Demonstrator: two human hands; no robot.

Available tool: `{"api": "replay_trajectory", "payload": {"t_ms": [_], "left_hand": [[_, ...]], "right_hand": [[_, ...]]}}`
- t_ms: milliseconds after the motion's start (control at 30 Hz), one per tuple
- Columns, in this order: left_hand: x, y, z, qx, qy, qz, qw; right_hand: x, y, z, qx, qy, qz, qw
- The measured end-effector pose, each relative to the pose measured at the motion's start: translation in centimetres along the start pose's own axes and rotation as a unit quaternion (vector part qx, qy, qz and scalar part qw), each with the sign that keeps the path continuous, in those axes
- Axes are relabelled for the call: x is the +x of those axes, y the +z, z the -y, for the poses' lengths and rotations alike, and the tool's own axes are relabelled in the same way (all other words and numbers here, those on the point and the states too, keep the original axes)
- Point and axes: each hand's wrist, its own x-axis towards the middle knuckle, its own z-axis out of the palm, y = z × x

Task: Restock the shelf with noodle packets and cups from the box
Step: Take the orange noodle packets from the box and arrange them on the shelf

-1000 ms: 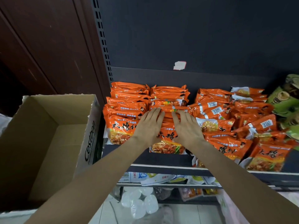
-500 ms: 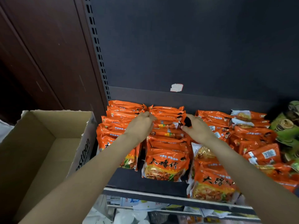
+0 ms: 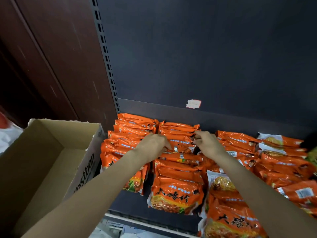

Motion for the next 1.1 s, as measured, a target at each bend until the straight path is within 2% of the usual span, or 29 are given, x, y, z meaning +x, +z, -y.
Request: {"api": "replay_trajectory", "payload": {"t_ms": [167, 300, 367, 433, 533, 667, 833, 933, 1100], "left_hand": [[-0.3, -0.3, 0.4, -0.001, 0.005, 0.005, 1.000], [-0.9, -1.2, 1.2, 0.013, -0.034, -0.020, 0.999], [-1.1, -1.5, 1.8, 0.029, -0.047, -0.018, 0.998], [-1.3, -1.5, 2.1, 0.050, -0.053, -0.004, 0.997], [-1.2, -1.6, 1.9, 0.060, -0.058, -0.003, 0.996], [-0.8, -2.5, 1.7, -0.013, -0.078, -0.050, 0.996], [-0.4, -2.7, 1.3, -0.098, -0.106, -0.085, 0.986], [-0.1, -2.6, 1.0, -0.132, -0.104, -0.104, 0.980], [0.1, -2.6, -0.1, -0.192, -0.059, -0.096, 0.975]], "right_hand": [[-0.1, -0.8, -1.1, -0.012, -0.010, -0.032, 0.999], [-1.1, -1.0, -0.6, -0.025, -0.078, -0.063, 0.995], [-1.6, -0.8, -0.3, -0.046, -0.122, -0.028, 0.991], [-1.6, -0.4, -0.2, -0.094, -0.127, 0.013, 0.987], [-1.3, 0.3, 0.0, -0.128, -0.107, -0.015, 0.986], [-1.3, 0.8, 0.2, -0.180, -0.095, -0.063, 0.977], [-1.2, 1.0, 0.4, -0.172, -0.055, 0.009, 0.983], [-1.6, 0.6, 1.0, -0.205, -0.046, 0.043, 0.977], [-2.4, 0.3, 1.6, -0.202, -0.101, -0.022, 0.974]]}}
